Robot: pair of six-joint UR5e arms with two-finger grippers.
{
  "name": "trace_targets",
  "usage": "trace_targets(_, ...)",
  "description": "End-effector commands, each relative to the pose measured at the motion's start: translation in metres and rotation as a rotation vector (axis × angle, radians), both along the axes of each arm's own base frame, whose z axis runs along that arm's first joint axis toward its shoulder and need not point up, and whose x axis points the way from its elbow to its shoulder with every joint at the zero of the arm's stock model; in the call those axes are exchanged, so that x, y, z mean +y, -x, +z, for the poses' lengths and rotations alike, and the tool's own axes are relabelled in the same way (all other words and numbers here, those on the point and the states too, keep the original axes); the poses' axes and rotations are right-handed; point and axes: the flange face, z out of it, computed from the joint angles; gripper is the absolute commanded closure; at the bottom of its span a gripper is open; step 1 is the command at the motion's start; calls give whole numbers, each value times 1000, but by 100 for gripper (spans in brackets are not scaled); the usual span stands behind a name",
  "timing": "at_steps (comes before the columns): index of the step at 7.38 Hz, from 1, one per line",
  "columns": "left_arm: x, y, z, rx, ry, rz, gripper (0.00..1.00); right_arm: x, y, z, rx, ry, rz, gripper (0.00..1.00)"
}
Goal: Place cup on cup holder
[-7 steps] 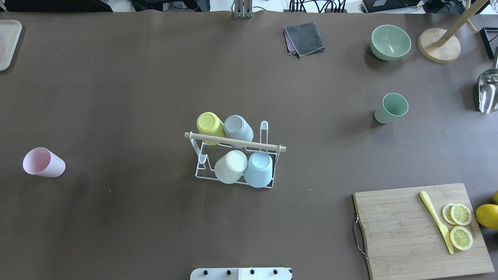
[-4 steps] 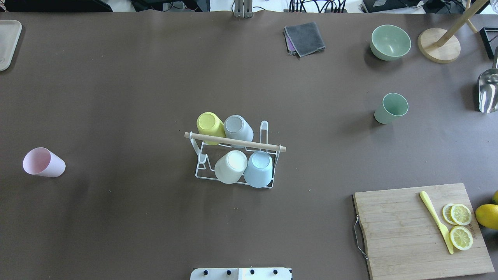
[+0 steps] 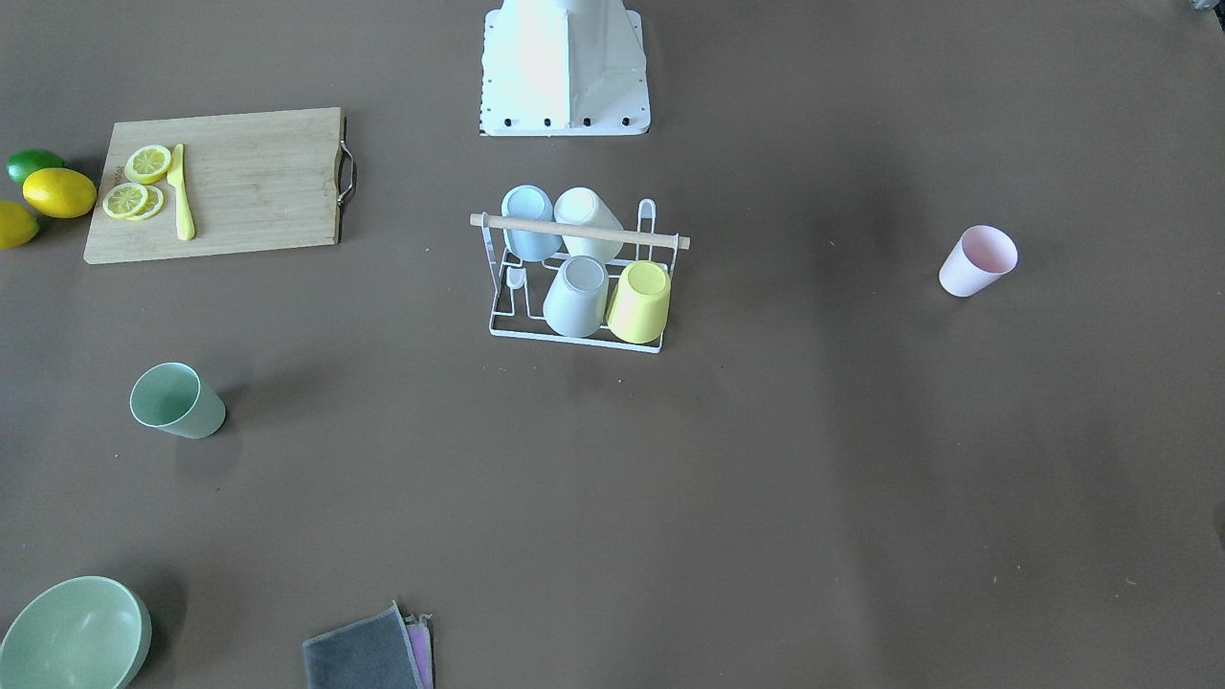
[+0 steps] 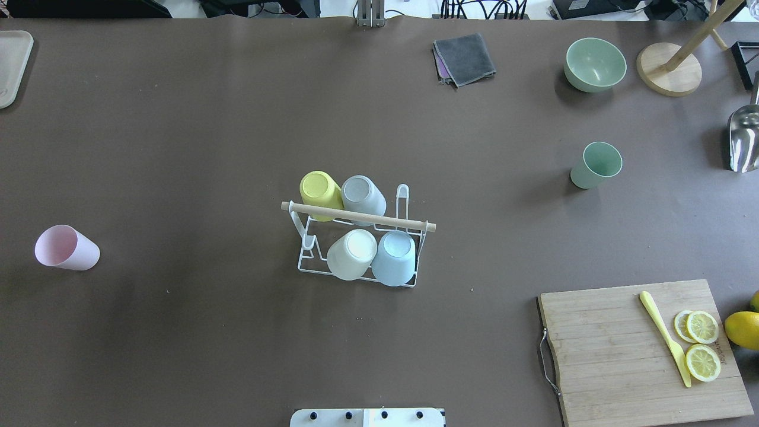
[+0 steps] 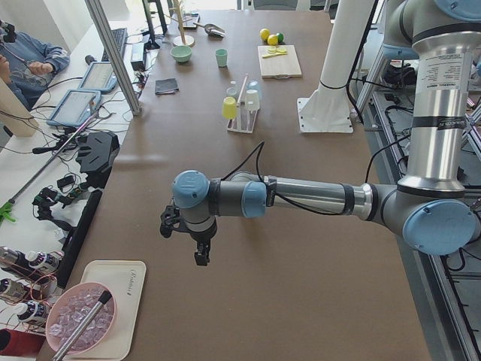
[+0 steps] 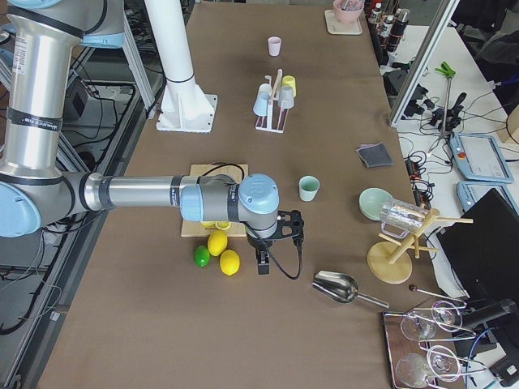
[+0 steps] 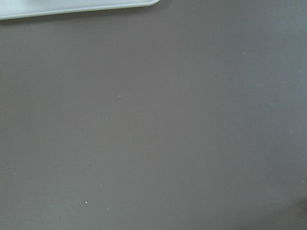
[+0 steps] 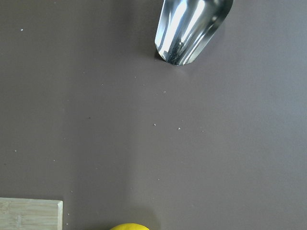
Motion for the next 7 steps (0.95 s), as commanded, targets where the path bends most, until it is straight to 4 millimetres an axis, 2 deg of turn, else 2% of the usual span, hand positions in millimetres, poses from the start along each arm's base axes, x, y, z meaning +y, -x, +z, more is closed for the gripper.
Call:
trace_targets(1,-24,-31,-30,-86,-39,64,1,-5,0,-5,0,-11,-1,0)
trace_targets(2,-31,-36,-40,-85,-41,72,1,-6,0,-5,0,-13,-1,0)
trace_targets(3,-41,-74,-52,-88,-22,144,1,-5,0,-5,0,-11,-1,0)
trace_targets(4,-45,-113,-64,-105,77,217,1,-6,0,-5,-1,-12,0,0)
trace_targets(5,-56,-123,-75,-119,151,234,1,-6,0,-5,-1,-12,0,0)
trace_targets(6,-62,-156,-85,-140,163,290,1,-6,0,-5,0,-13,-1,0)
trace_targets(7,-71,-179,-100,-189,170,332,1,-6,0,-4,0,-10,3,0)
